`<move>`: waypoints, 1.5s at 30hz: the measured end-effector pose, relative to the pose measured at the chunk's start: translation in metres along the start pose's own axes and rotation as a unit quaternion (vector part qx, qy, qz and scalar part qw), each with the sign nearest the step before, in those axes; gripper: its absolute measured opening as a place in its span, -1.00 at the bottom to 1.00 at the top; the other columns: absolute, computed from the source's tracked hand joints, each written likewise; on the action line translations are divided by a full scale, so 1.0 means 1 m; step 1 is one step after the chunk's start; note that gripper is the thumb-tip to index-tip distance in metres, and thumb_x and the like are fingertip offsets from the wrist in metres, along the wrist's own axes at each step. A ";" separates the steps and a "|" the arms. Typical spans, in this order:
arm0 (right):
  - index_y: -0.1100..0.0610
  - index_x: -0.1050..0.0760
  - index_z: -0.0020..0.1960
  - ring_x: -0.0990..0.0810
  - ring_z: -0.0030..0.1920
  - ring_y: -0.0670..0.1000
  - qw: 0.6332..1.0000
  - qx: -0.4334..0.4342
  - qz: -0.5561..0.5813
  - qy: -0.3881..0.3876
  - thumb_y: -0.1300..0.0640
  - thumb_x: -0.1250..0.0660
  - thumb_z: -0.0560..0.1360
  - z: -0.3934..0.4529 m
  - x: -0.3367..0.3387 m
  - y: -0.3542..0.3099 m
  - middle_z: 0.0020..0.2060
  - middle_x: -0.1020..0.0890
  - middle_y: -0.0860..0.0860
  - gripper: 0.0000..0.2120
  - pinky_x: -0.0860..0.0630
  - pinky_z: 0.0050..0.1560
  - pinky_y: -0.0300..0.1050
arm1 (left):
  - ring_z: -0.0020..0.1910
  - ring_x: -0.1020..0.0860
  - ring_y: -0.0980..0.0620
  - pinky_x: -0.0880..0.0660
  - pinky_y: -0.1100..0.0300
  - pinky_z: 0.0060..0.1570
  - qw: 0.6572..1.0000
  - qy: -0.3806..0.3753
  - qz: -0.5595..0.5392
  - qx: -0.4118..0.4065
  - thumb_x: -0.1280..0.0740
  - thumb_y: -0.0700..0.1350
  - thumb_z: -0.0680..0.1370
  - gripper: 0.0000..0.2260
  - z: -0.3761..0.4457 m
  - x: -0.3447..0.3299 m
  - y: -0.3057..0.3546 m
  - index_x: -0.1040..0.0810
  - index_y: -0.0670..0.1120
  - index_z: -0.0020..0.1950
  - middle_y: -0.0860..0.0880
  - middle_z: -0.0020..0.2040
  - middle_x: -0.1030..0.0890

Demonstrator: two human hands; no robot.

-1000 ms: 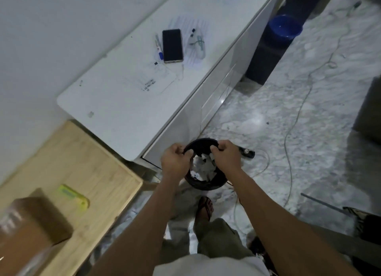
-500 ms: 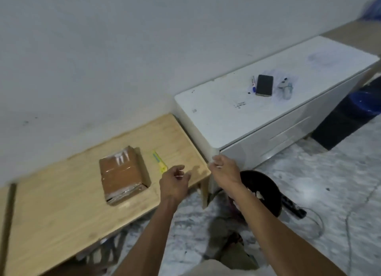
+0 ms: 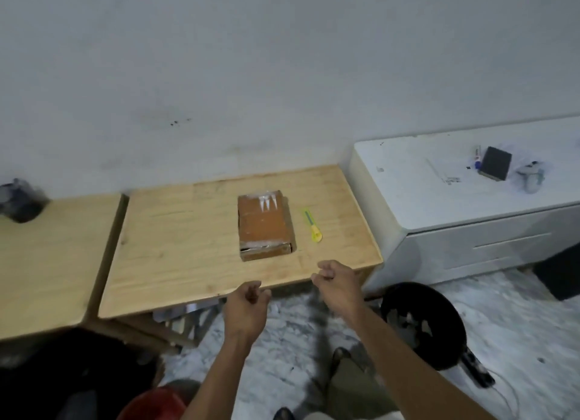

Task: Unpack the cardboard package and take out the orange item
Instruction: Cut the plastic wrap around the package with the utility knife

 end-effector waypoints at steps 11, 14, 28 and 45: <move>0.11 -0.58 0.16 -0.59 -0.02 -0.06 0.998 0.053 0.020 0.041 0.12 -0.39 0.52 0.070 0.011 -0.060 -0.03 -0.66 -0.01 -0.77 -0.40 0.02 -0.29 | -0.04 -0.62 -0.06 -0.57 0.01 0.07 0.998 0.066 -0.010 0.004 -0.45 -0.07 0.53 -0.76 0.060 0.008 0.027 -0.65 -0.09 0.18 -0.04 -0.06 -0.67; 0.12 -0.57 0.16 -0.55 -0.09 -0.08 0.997 0.059 0.019 0.049 0.14 -0.36 0.54 0.107 0.017 -0.067 -0.02 -0.65 0.00 -0.80 -0.34 -0.10 -0.39 | -0.05 -0.62 -0.05 -0.54 0.06 0.01 0.994 0.107 0.017 -0.013 -0.44 -0.04 0.54 -0.78 0.083 0.007 0.039 -0.66 -0.09 0.14 -0.04 -0.09 -0.68; 0.16 -0.59 0.04 -0.63 0.01 0.14 0.995 0.014 -0.061 0.074 0.24 -0.36 0.48 0.237 -0.001 -0.028 -0.04 -0.65 0.08 -0.86 -0.58 0.00 0.02 | 0.35 -0.38 -0.21 -0.43 -0.07 0.25 0.976 0.145 0.162 0.007 -0.24 0.31 0.44 -0.37 0.183 -0.030 0.043 -0.44 -0.03 0.40 -0.18 0.40 -0.36; 0.13 -0.54 0.11 -0.55 0.10 0.24 0.978 -0.037 -0.186 0.085 0.11 -0.34 0.50 0.265 -0.027 -0.012 0.04 -0.59 0.17 -0.79 -0.50 -0.03 0.02 | 0.36 -0.42 -0.31 -0.54 -0.28 0.08 0.948 0.082 0.308 0.012 -0.03 0.38 0.58 -0.36 0.223 -0.058 0.039 -0.03 0.13 0.59 -0.14 0.57 -0.15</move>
Point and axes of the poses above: each hand's wrist, its own z-axis towards the middle knuckle, its own x-axis out of the back of the hand, y = z × x, the point moved 10 cm from there along z, towards the middle knuckle
